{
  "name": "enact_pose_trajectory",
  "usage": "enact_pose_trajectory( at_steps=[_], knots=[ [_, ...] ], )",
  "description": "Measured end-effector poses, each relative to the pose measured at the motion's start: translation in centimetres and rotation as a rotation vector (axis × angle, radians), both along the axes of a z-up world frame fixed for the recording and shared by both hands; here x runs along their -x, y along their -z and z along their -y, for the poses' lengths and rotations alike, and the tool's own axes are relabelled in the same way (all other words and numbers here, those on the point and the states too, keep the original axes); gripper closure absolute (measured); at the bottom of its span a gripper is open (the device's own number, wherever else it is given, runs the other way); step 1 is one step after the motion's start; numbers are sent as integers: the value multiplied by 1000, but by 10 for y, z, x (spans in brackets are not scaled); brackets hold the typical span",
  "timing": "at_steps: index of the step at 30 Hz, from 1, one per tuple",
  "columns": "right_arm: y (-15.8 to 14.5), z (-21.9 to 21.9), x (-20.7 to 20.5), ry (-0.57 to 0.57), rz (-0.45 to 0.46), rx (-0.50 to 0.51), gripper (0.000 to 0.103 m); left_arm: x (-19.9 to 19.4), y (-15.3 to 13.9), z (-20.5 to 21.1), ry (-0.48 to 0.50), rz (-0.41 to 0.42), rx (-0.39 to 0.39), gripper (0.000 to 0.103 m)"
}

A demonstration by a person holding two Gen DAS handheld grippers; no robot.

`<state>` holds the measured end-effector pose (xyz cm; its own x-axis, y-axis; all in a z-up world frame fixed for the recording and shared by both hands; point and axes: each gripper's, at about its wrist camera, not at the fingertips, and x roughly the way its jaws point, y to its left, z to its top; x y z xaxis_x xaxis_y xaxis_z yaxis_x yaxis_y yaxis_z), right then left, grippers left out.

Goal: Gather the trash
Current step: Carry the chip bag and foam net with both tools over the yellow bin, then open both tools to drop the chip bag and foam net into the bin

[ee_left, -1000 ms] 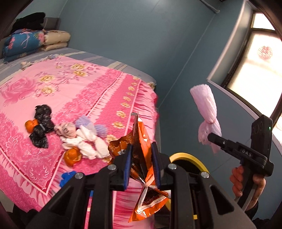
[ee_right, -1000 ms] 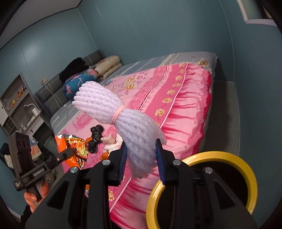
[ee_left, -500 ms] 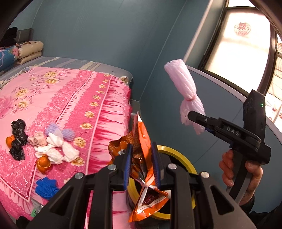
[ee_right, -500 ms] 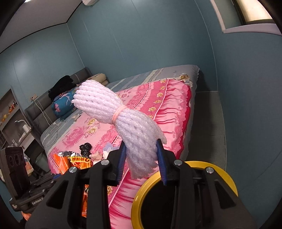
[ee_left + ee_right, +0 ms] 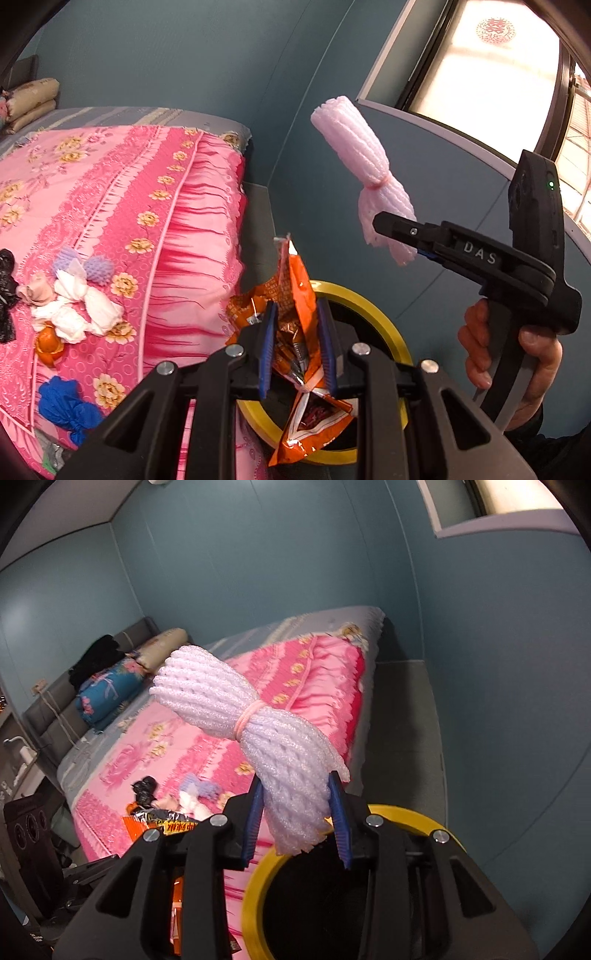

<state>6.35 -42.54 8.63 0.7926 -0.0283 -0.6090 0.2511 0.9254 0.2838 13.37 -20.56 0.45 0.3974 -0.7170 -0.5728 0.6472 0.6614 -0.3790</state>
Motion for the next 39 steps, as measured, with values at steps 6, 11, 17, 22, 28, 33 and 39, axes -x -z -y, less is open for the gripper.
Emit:
enact_pose_trajectory(
  at_steps=[6,11,17,22,28,33,39],
  knots=[
    [23,8,3,74,-107,-4,70,-5,25,20,87,-51,-14,83],
    [42,8,10,126,-207,10,70,-3,41,35,144,-92,-13,83],
    [61,12,19,165,-274,7,70,4,44,42,166,-98,-9,83],
    [72,19,20,152,-274,-43,69,5,42,45,148,-90,-26,83],
    [78,35,27,176,-268,-98,64,10,39,46,140,-82,-49,82],
    [75,42,33,185,-255,-125,56,13,34,47,139,-71,-45,60],
    [71,56,40,230,-238,-145,46,12,31,34,109,-73,-26,43]
  ],
)
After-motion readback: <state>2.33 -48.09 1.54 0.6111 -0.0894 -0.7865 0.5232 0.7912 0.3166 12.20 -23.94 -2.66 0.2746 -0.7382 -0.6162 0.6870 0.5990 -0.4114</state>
